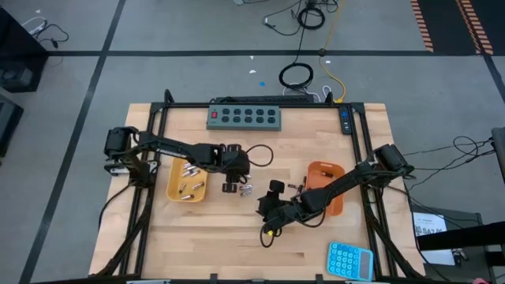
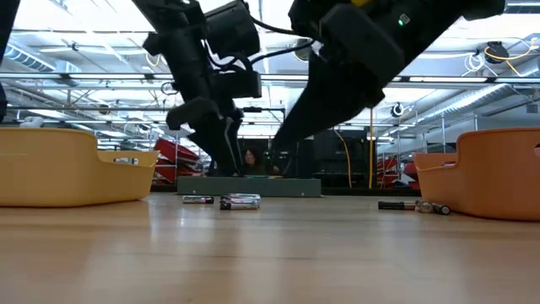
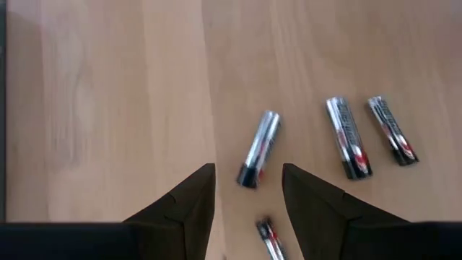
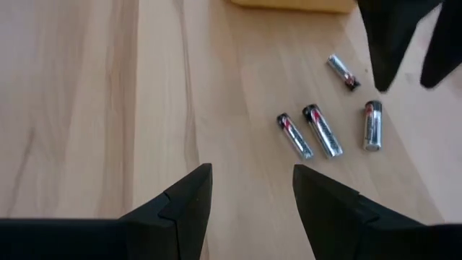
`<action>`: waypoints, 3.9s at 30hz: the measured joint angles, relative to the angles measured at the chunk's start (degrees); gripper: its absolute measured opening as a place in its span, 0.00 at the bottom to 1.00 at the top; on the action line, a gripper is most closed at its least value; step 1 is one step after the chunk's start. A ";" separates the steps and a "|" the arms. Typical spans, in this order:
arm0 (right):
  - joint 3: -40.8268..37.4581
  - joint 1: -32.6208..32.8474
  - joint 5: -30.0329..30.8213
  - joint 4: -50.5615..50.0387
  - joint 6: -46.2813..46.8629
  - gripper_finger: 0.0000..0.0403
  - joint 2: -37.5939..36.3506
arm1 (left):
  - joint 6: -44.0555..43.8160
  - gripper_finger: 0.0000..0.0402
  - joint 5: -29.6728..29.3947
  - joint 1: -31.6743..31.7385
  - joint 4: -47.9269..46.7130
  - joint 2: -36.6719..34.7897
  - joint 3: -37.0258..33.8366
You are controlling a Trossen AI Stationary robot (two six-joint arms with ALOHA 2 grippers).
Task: Sort batteries
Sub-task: Put the silver battery into the yellow bin
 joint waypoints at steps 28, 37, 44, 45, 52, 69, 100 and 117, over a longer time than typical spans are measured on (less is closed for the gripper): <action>0.02 -0.02 1.32 -1.12 0.26 0.46 -0.33 | 6.01 0.10 4.23 2.65 -5.16 12.80 8.36; -0.35 0.35 5.49 -0.96 2.53 0.46 1.38 | 0.69 0.10 -0.05 2.13 -14.23 0.07 7.01; -0.35 1.20 6.20 -0.79 4.27 0.46 1.76 | -15.78 0.10 8.27 2.15 -19.58 -16.94 -3.34; -0.35 1.40 6.18 -0.89 4.69 0.46 1.76 | -17.77 0.10 9.20 2.11 -19.98 -19.14 -5.21; -0.35 3.58 5.96 -0.89 7.32 0.46 1.78 | -28.61 0.13 9.99 2.15 -21.02 -30.86 -15.24; -0.35 3.78 5.98 -0.96 7.39 0.46 1.76 | -31.46 0.16 9.60 2.15 -21.95 -34.22 -18.93; -0.35 3.28 4.76 -1.03 8.59 0.46 1.78 | -33.59 0.43 -1.28 2.02 -26.45 -34.22 -17.84; -0.37 -0.97 3.02 -0.74 1.71 0.46 1.76 | -21.94 0.44 -9.02 -5.12 -21.85 -12.52 -1.65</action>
